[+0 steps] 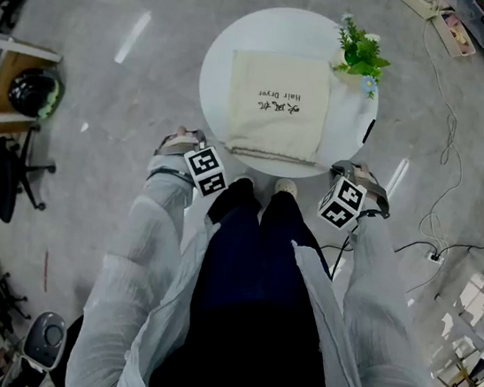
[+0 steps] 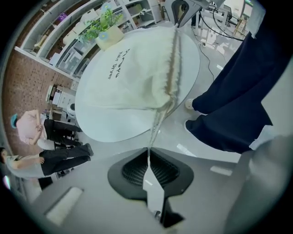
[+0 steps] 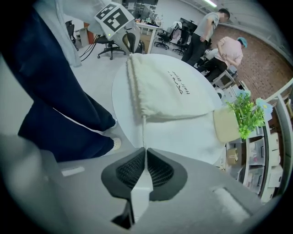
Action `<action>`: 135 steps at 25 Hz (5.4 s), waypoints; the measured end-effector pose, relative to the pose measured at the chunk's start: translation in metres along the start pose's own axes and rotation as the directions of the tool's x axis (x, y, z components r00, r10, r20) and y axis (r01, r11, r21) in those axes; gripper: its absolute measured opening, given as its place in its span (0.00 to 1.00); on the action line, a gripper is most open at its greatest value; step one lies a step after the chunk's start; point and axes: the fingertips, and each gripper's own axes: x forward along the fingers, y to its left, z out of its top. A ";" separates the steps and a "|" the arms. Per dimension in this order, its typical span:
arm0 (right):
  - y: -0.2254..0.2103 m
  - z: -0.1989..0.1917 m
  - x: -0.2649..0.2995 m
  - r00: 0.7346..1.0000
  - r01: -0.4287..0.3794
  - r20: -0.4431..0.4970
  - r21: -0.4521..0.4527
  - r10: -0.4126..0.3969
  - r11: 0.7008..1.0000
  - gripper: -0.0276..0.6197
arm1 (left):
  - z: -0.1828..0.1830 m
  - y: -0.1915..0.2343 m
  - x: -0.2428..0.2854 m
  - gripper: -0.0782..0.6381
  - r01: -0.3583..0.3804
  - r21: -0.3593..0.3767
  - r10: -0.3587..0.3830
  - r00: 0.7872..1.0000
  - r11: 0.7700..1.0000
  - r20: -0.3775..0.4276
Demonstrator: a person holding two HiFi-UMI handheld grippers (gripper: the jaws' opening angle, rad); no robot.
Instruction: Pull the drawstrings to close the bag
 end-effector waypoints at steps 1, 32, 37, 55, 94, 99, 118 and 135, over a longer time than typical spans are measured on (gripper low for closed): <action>0.000 0.000 0.000 1.000 0.003 0.000 -0.001 -0.003 1.000 0.07 | -0.001 0.001 0.000 0.16 0.000 0.000 0.000 1.000 1.000 -0.003; -0.027 -0.043 -0.014 0.987 0.111 -0.102 -0.159 -0.128 0.981 0.06 | -0.030 0.016 -0.011 0.16 -0.075 0.069 0.079 0.996 0.995 -0.052; -0.027 -0.055 -0.015 0.984 0.110 -0.125 -0.150 -0.129 0.983 0.06 | -0.041 0.012 -0.013 0.15 -0.070 0.069 0.074 0.996 0.995 -0.056; -0.033 -0.093 -0.021 0.958 0.133 -0.239 -0.129 -0.161 0.983 0.06 | -0.064 0.019 -0.011 0.15 -0.128 0.006 0.128 0.987 0.992 -0.100; -0.053 -0.009 -0.069 0.980 0.024 0.179 0.354 -0.093 0.935 0.06 | 0.045 0.038 -0.072 0.15 0.287 -0.379 -0.117 0.903 0.880 0.412; -0.074 0.027 -0.086 0.927 0.003 0.333 0.453 -0.172 0.892 0.06 | 0.083 0.062 -0.098 0.16 0.293 -0.415 -0.024 0.839 0.861 0.543; -0.080 0.107 -0.039 0.836 -0.343 0.536 0.675 -0.114 0.653 0.56 | 0.128 0.073 -0.087 0.53 0.513 -0.619 0.072 0.734 0.595 0.676; -0.089 0.090 -0.094 0.708 -0.503 0.678 0.681 -0.199 0.533 0.53 | 0.098 0.077 -0.125 0.60 0.612 -0.676 0.186 0.669 0.411 0.719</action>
